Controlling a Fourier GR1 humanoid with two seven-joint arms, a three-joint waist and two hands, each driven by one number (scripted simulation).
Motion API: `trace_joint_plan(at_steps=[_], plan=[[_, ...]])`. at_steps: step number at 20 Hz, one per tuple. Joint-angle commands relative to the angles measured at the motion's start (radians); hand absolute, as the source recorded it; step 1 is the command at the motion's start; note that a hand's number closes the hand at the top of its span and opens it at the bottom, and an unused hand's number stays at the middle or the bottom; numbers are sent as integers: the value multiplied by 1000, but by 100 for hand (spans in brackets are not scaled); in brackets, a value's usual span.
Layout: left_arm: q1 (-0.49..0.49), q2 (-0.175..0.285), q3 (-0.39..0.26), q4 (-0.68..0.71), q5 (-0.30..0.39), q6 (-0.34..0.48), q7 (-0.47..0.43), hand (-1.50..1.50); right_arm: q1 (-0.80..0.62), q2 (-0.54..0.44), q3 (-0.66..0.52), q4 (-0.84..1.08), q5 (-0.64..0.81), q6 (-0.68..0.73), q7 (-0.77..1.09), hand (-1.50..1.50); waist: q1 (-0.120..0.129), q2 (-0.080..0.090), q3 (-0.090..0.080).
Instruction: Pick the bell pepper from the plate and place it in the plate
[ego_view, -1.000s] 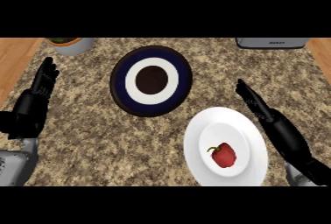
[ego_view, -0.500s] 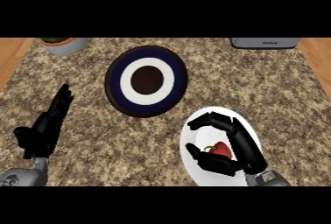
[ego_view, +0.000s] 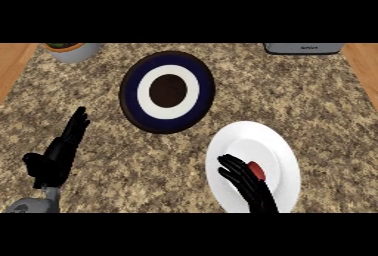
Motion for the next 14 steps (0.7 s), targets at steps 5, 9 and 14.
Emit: trace_joint_plan(at_steps=[5,9,14], plan=[[22,-20,4,-15,-3,-36,1,0,244,-140,-18,-233,139,-119,92,-150,-3,-3,-1],[-12,-12,25,13,-7,-28,10,0,228,-224,-60,-220,312,-74,292,-150,-2,1,-3],[-8,-3,20,-13,-22,-27,27,0,282,-300,-57,-313,517,57,550,-150,0,0,-3]])
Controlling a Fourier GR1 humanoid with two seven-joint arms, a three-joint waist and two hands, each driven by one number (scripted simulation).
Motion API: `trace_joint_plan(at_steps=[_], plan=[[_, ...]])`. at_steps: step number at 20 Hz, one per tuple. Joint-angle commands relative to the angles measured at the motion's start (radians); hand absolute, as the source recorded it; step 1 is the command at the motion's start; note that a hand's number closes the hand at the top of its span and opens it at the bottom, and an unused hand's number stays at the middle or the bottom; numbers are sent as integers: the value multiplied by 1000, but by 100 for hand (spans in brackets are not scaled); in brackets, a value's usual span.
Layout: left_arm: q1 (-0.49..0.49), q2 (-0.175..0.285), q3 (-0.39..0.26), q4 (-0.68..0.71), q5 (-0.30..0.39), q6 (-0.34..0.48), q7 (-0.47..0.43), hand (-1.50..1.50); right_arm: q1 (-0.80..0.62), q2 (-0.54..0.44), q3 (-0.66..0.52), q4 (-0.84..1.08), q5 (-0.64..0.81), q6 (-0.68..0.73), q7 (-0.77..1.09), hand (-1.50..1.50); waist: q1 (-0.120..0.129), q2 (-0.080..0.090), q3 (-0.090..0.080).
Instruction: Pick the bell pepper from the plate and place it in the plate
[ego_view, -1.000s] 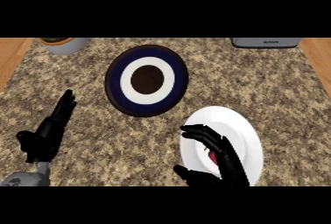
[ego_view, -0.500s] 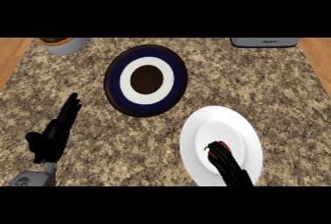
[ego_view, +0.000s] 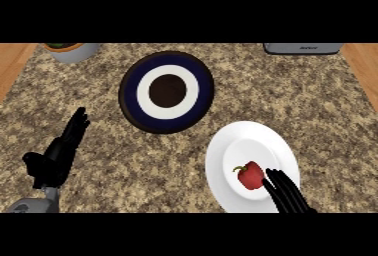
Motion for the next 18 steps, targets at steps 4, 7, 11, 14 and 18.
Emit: trace_joint_plan(at_steps=[4,7,11,14,18], plan=[[16,8,18,-34,10,-38,18,0,-46,37,64,-120,242,233,379,-150,11,1,2],[-45,-61,5,72,-48,22,-30,0,6,-2,60,-225,255,319,465,-150,-2,2,2],[-5,-33,24,-25,-49,-13,29,0,-80,-8,-45,-190,189,410,479,-150,7,1,3],[-9,-27,41,-33,-33,-31,44,0,-89,33,3,-103,320,404,547,-150,7,1,3],[-43,-35,76,43,-35,-70,20,0,-236,141,14,45,342,468,580,-150,9,2,3]])
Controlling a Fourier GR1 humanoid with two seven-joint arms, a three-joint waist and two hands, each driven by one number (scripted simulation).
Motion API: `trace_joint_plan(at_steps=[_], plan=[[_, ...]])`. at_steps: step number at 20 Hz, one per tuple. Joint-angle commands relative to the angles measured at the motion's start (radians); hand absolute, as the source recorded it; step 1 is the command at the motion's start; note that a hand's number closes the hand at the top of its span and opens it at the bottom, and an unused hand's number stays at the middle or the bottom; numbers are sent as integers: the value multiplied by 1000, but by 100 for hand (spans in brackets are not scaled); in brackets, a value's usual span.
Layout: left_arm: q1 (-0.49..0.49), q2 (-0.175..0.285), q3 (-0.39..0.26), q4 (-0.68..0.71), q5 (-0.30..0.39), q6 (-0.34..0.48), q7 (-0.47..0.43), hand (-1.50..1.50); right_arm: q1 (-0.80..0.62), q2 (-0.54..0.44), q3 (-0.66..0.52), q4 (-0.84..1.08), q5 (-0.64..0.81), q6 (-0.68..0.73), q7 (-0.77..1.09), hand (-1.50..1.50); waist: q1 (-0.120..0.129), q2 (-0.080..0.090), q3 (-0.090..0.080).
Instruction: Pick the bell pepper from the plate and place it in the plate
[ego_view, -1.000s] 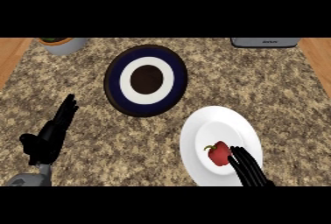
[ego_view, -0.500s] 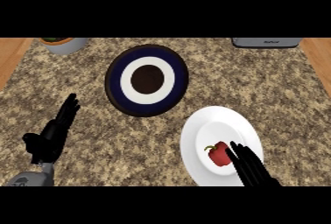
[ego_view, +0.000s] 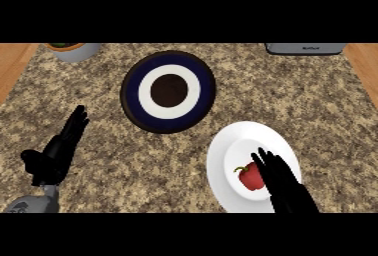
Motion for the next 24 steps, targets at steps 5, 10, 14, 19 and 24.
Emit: trace_joint_plan(at_steps=[5,10,14,19,24], plan=[[33,-38,26,-4,-51,-34,-10,0,-60,54,-62,143,-3,10,-52,-150,0,0,1],[28,-56,31,-40,-79,-30,0,0,-158,120,-69,217,76,47,14,-150,2,0,0],[-44,-63,85,94,-76,-73,-47,0,-106,123,-67,245,116,2,-3,-150,-4,0,0],[55,-83,53,-49,-102,-55,-5,0,-155,177,-65,368,82,9,-62,150,3,0,1],[-8,-83,91,28,-94,-79,-12,0,-194,155,-66,377,98,39,-127,150,-1,0,0]])
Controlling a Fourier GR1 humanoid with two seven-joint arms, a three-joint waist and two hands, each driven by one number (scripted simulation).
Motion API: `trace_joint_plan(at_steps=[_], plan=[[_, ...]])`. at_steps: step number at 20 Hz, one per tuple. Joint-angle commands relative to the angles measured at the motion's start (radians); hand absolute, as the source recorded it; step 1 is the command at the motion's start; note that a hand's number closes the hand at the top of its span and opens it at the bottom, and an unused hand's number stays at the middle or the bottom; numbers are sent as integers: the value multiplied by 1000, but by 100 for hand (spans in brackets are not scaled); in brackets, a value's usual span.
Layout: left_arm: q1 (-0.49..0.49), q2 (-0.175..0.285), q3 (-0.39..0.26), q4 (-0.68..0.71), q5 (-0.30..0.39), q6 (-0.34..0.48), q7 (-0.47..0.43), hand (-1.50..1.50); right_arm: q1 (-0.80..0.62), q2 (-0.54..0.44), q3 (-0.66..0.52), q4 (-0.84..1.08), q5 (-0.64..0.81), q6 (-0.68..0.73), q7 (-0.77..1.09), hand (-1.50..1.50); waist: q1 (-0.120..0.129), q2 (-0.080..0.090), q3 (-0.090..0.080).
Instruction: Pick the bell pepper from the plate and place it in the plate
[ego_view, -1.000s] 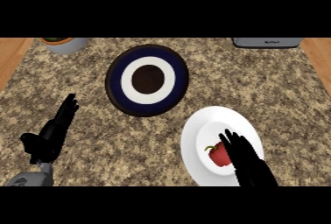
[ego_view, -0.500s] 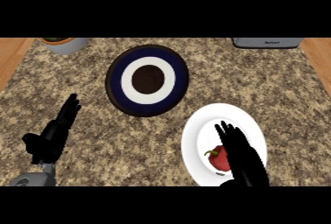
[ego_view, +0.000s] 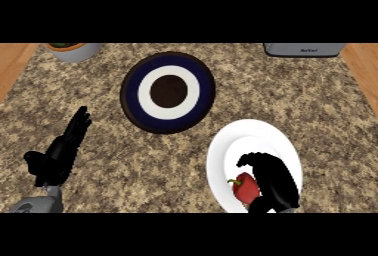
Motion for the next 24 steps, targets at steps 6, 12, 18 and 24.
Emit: trace_joint_plan(at_steps=[6,12,18,24], plan=[[10,-9,24,-12,-3,-22,-3,0,-24,41,10,142,64,-137,-113,150,3,10,13],[15,-19,2,-41,-24,0,6,0,-251,-57,-401,412,-322,-31,-274,150,39,26,17],[4,-16,15,-51,-13,-15,37,0,-424,-98,-495,657,-353,-190,-539,150,18,14,14],[-7,-27,39,6,-34,-26,-3,0,-326,-109,-495,501,-378,-181,-588,150,1,10,13]])
